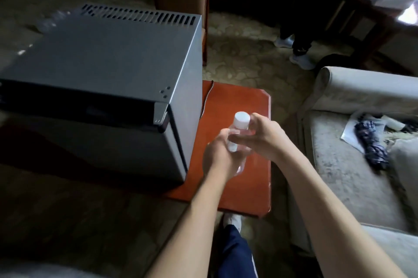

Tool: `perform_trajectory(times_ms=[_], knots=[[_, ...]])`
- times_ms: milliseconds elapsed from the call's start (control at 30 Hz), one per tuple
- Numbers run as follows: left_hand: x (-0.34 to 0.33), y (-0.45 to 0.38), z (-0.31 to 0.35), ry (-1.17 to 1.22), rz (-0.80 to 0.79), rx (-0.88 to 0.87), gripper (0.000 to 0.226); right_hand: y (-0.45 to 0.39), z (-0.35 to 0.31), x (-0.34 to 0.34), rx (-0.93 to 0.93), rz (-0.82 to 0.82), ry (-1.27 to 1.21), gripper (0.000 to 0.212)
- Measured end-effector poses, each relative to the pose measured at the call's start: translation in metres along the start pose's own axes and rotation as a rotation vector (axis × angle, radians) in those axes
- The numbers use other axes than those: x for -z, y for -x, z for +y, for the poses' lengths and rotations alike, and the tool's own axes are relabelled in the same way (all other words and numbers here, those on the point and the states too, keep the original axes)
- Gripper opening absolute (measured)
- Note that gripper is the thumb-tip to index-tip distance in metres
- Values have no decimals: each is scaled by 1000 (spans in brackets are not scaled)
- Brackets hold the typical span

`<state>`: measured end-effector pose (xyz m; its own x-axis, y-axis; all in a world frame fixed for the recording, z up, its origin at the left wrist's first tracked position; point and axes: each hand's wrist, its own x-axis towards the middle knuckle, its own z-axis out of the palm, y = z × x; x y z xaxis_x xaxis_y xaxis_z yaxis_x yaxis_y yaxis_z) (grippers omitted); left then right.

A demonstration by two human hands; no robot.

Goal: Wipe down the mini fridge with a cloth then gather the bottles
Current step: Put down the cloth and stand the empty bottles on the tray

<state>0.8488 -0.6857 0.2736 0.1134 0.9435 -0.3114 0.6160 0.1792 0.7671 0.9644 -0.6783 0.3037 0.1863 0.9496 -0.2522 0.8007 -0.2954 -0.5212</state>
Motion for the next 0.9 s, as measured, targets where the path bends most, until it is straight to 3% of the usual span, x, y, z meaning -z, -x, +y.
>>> perform_trajectory(times_ms=[133, 367, 500, 633, 900], knots=[[21, 42, -22, 72, 168, 27, 46, 32, -27, -24, 71, -68, -8, 69], [75, 91, -70, 53, 300, 120, 40, 65, -86, -60, 297, -161, 126, 50], [104, 115, -85, 54, 368, 193, 46, 76, -118, -78, 432, -204, 139, 58], [132, 143, -102, 148, 483, 224, 46, 90, -154, -92, 555, -238, 113, 54], [181, 166, -136, 214, 675, 291, 45, 116, -223, -119, 636, -285, 86, 57]])
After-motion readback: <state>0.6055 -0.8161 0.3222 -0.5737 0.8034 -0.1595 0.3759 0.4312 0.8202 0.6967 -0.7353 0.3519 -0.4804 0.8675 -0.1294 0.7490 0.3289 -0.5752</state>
